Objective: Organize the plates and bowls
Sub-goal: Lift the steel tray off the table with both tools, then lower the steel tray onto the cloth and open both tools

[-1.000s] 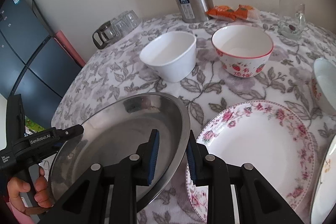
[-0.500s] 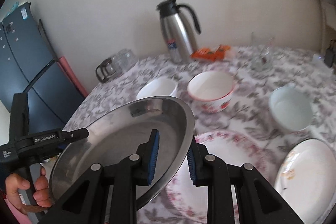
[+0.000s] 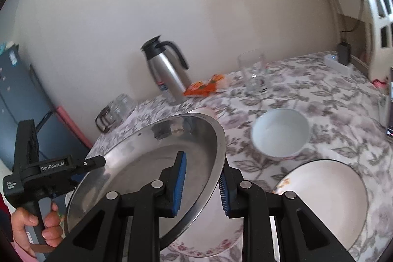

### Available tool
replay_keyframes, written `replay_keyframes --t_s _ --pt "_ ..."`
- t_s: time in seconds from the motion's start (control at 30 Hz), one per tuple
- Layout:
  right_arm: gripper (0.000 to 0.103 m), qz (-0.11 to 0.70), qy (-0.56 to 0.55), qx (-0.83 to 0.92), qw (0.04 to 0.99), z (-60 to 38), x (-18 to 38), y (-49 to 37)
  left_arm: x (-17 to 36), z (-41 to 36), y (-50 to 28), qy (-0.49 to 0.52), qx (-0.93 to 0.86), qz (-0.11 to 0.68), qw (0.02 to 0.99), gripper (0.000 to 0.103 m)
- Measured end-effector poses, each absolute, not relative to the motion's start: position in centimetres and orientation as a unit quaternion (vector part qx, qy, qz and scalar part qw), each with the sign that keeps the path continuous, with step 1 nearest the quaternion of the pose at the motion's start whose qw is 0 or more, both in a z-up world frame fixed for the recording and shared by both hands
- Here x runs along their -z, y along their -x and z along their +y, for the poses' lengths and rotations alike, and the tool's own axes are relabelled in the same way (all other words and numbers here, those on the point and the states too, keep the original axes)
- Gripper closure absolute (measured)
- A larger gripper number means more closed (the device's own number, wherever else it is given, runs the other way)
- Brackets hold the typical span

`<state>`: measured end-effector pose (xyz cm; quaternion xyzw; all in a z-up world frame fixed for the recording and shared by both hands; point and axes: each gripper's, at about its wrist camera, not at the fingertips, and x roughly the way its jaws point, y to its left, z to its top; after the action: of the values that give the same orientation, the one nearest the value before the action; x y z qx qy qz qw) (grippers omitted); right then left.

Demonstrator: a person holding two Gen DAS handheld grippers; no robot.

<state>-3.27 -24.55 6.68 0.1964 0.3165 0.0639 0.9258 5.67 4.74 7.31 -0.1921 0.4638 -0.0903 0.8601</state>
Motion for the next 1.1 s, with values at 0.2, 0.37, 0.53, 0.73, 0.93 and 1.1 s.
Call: replay_keyframes --t_s 0.2,0.37,0.53,0.73,0.93,1.1 --pt "0.076 0.312 -0.208 -0.033 0.926 -27.5 -6.4 4.1 -7.0 1.6 -6.4 0.185 0.12 0.469 0.855 0.066" --pt "0.076 0.326 -0.201 -0.01 0.924 -28.7 -5.5 3.9 -5.8 0.2 -6.5 0.177 0.134 0.479 0.849 0.066" --pt "0.076 0.352 -0.19 -0.004 0.917 -28.4 -4.2 3.2 -3.8 0.3 -7.0 0.176 0.129 0.504 0.836 0.066" --pt "0.076 0.385 -0.17 -0.009 0.907 -27.3 -2.4 2.2 -2.2 1.2 -7.6 0.179 0.112 0.526 0.824 0.066" --pt "0.076 0.411 -0.159 -0.007 0.898 -26.7 -0.8 1.4 -1.1 1.7 -7.9 0.186 0.105 0.543 0.812 0.066" --pt "0.076 0.424 -0.158 -0.009 0.892 -26.4 0.1 0.9 -0.3 2.1 -8.4 0.195 0.1 0.555 0.802 0.066"
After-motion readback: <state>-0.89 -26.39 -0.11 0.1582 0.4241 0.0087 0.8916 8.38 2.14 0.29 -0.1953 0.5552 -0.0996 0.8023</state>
